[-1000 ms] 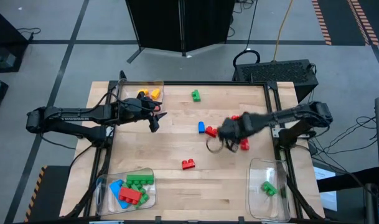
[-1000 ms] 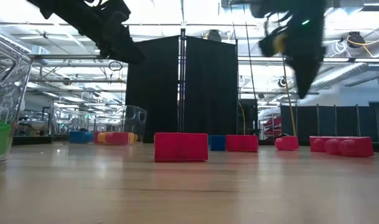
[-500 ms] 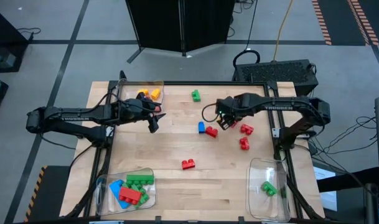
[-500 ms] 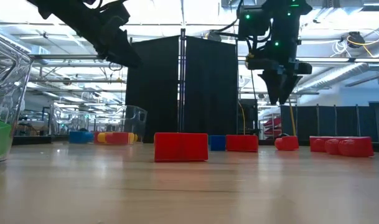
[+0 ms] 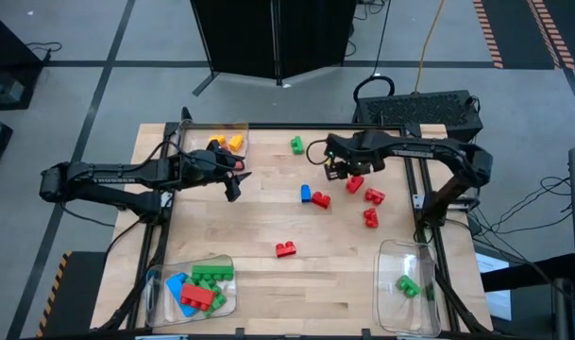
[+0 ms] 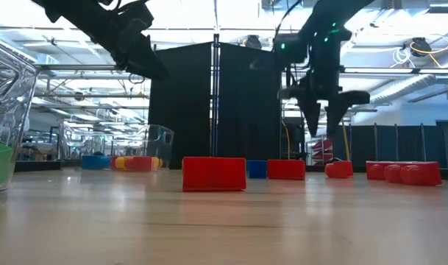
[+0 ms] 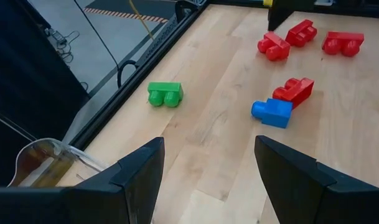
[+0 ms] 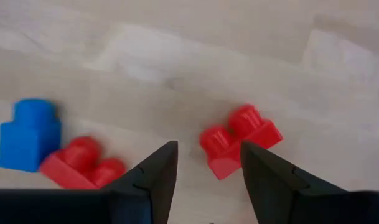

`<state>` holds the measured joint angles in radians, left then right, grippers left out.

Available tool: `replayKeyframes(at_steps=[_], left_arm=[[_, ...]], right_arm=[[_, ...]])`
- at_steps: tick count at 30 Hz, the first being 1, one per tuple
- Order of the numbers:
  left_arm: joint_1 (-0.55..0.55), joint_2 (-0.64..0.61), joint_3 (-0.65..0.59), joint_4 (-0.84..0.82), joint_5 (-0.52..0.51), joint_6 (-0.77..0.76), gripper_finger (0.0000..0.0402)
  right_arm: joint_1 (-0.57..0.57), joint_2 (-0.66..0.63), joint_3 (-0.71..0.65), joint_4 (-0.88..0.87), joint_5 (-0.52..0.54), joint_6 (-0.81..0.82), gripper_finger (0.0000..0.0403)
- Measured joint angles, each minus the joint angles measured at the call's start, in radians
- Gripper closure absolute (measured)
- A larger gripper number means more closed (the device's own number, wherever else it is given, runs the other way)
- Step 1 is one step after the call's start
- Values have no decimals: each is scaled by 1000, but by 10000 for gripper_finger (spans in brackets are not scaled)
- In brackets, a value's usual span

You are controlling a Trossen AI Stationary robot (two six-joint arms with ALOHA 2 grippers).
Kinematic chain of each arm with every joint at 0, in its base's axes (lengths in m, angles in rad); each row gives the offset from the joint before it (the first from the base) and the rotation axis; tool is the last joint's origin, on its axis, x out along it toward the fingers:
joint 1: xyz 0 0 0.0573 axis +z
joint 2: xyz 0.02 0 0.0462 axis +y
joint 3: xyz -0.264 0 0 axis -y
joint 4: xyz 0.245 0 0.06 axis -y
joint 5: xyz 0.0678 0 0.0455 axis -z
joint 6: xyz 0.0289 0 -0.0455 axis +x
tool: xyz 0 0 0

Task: Sort blocks by size
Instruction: Put the two-stud red game piece into the bottom right transparent bin

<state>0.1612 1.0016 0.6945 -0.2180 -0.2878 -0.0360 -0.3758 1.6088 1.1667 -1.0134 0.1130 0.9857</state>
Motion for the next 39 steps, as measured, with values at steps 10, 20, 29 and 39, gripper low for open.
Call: replayKeyframes(at_steps=[10, 20, 29, 39], left_arm=[[0, 0, 0, -12, 2, 69, 151], [0, 0, 0, -35, 5, 96, 151], [0, 0, 0, -31, 4, 96, 151], [0, 0, 0, -32, 4, 96, 151]], right_arm=[[-51, 190, 0, -60, -138, 97, 186], [-58, 241, -1, -43, -173, 177, 149], [-64, 240, -1, -25, -146, 185, 160], [-64, 273, 0, -58, -149, 202, 244]])
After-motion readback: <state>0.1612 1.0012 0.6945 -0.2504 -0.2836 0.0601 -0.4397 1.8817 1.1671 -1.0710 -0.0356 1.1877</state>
